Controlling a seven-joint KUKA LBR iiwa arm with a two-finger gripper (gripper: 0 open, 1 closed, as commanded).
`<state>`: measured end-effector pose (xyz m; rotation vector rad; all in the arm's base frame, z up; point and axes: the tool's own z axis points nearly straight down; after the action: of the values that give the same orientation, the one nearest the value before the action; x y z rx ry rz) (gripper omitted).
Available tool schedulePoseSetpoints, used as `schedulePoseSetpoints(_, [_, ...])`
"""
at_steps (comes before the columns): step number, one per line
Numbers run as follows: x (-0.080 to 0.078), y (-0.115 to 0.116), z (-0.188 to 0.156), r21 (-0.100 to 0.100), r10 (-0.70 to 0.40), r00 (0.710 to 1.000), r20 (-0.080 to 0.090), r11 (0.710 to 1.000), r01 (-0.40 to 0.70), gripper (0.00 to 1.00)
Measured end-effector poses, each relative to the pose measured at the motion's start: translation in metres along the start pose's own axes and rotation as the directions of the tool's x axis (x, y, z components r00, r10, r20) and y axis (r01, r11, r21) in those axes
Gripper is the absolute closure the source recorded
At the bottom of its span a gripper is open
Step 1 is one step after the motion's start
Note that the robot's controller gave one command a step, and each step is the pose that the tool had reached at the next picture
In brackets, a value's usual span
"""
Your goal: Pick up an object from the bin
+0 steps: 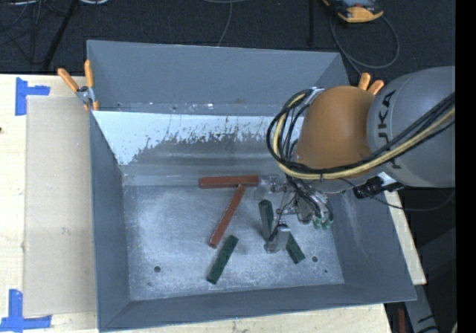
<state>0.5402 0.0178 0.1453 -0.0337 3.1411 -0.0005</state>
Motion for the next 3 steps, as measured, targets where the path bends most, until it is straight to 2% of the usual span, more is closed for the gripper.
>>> schedulePoseSetpoints(1, [0.011,0.052,0.055,-0.004,-0.472,0.882,-0.004,0.882,0.472,0.00])
schedulePoseSetpoints(2, [0.041,0.076,0.077,-0.003,-0.491,0.871,-0.002,0.871,0.491,0.00])
schedulePoseSetpoints(3, [0.037,0.076,0.073,-0.002,-0.491,0.871,0.006,0.871,0.491,1.00])
